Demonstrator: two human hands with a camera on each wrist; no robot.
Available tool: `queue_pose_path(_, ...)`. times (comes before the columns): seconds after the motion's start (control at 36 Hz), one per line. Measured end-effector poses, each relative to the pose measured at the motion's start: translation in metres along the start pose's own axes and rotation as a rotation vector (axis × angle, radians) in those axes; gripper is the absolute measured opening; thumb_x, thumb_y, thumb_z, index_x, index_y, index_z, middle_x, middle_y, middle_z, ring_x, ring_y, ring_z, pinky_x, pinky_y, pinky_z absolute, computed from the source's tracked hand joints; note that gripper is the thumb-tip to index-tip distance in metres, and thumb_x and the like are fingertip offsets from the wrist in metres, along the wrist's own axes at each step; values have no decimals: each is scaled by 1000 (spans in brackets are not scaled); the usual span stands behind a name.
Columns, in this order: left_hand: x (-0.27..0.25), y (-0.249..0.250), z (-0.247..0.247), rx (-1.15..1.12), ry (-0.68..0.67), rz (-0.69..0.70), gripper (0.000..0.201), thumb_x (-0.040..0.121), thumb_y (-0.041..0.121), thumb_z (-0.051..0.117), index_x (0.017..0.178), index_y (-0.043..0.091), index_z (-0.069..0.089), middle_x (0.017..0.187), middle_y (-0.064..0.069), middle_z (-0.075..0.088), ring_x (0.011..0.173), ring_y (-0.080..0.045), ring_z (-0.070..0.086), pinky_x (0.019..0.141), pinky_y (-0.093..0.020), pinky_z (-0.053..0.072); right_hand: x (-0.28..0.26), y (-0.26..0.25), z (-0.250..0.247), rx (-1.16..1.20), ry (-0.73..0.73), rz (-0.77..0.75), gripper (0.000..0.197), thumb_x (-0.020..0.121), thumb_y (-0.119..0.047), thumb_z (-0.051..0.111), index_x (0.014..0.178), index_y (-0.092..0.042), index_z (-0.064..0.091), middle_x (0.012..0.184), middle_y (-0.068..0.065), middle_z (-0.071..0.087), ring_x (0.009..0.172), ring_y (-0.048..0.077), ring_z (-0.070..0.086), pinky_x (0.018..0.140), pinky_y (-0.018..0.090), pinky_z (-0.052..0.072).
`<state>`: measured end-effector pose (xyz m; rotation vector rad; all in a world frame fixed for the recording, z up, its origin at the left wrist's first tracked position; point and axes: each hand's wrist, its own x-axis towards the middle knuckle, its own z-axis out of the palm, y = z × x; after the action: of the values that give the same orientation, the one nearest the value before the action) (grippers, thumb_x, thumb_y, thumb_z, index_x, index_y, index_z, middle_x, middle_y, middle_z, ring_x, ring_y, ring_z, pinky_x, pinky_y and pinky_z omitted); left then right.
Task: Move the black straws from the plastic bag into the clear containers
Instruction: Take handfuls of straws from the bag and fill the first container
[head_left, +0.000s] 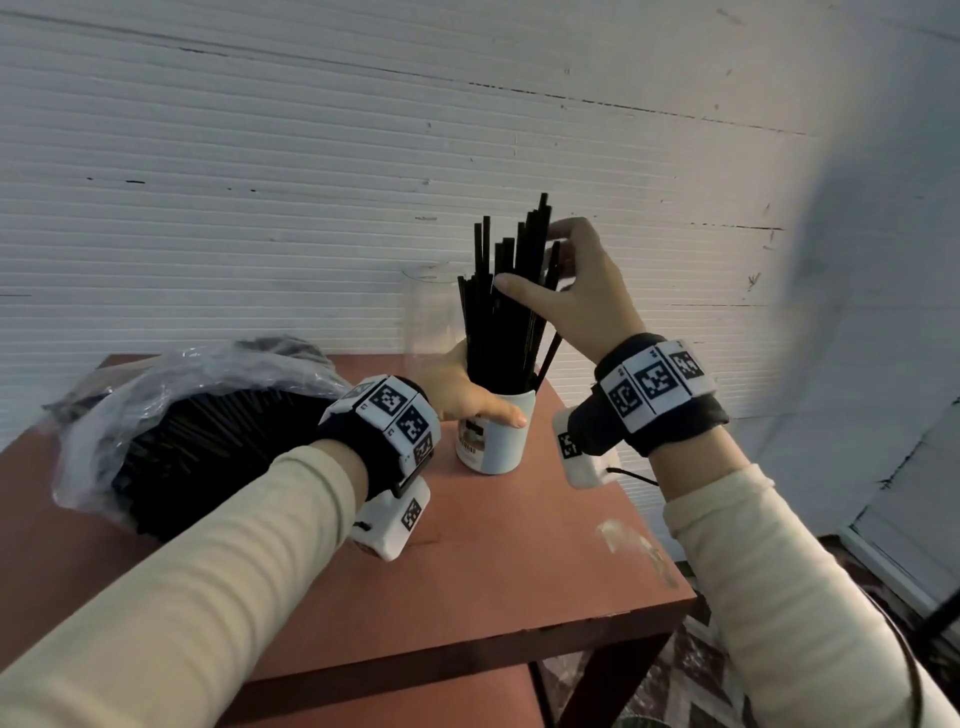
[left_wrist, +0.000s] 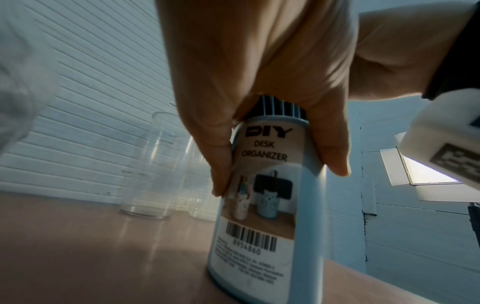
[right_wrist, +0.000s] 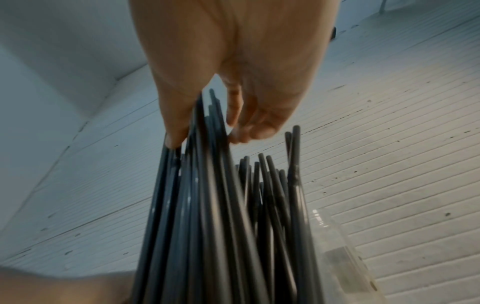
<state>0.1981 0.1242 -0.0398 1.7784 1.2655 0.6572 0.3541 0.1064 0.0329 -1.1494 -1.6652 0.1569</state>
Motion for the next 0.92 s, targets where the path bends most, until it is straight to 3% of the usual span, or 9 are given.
queue_pose_path(0.11, 2, -2, 1, -26, -2, 1, 124, 33, 48, 92, 143, 31, 39, 129, 10, 60, 123, -18, 54, 108, -45, 42, 0, 1, 7, -52, 41, -200, 80, 81, -27, 75, 144, -10, 29, 140, 6, 40, 123, 15, 46, 100, 20, 42)
queue_pose_path(0.19, 2, -1, 1, -28, -7, 3, 120, 38, 42, 94, 143, 29, 38, 129, 8, 60, 122, -18, 54, 107, -45, 43, 1, 1, 13, -162, -55, -309, 71, 91, -20, 62, 150, -9, 23, 153, 9, 26, 141, 20, 29, 115, 29, 28)
queue_pose_path(0.31, 4, -2, 1, -36, -11, 18, 105, 54, 27, 95, 143, 26, 38, 130, 4, 59, 122, -20, 54, 106, -45, 44, -2, 3, 16, -194, -101, -286, 37, 96, -16, 48, 132, -7, 54, 135, 7, 50, 123, 17, 48, 107, 33, 38)
queue_pose_path(0.39, 6, -4, 1, -54, -8, 23, 101, 57, 22, 94, 142, 25, 39, 128, 4, 60, 121, -19, 55, 106, -45, 45, -6, 3, 14, -157, -100, -284, 31, 93, -17, 50, 121, -10, 62, 121, 2, 57, 110, 14, 54, 98, 36, 44)
queue_pose_path(0.53, 6, -3, 1, -41, 0, 15, 119, 37, 40, 94, 143, 30, 40, 128, 8, 61, 122, -18, 55, 108, -45, 42, -1, 1, 7, -208, 47, -364, 43, 87, -28, 56, 130, -24, 57, 147, 2, 38, 131, 24, 40, 109, 38, 31)
queue_pose_path(0.64, 5, -2, 0, -4, 2, 16, 115, 41, 43, 93, 142, 31, 39, 130, 8, 59, 125, -20, 52, 110, -44, 40, 13, 3, 6, -202, -51, -274, 46, 95, -31, 48, 140, -19, 47, 155, 3, 28, 143, 20, 27, 114, 35, 24)
queue_pose_path(0.72, 6, -3, 1, -30, -8, 23, 115, 33, 46, 92, 136, 31, 44, 125, 8, 62, 120, -18, 57, 106, -45, 45, 12, 4, 3, -168, -170, -78, 37, 102, -33, 38, 119, -12, 64, 126, 3, 59, 118, 16, 53, 96, 17, 37)
queue_pose_path(0.81, 10, -6, 2, -43, -15, 38, 105, 33, 46, 93, 128, 33, 50, 119, 9, 66, 115, -17, 60, 102, -46, 48, 4, 6, 0, -100, -138, -22, 41, 105, -31, 32, 108, -11, 67, 104, -1, 64, 93, 7, 58, 81, 9, 41)
queue_pose_path(0.92, 15, -11, 2, -17, 10, 29, 105, 23, 58, 93, 120, 42, 56, 115, 13, 68, 114, -16, 61, 102, -43, 47, 4, 12, -3, -104, 11, -168, 32, 102, -26, 39, 117, -12, 64, 131, 2, 51, 116, 11, 49, 97, 16, 37)
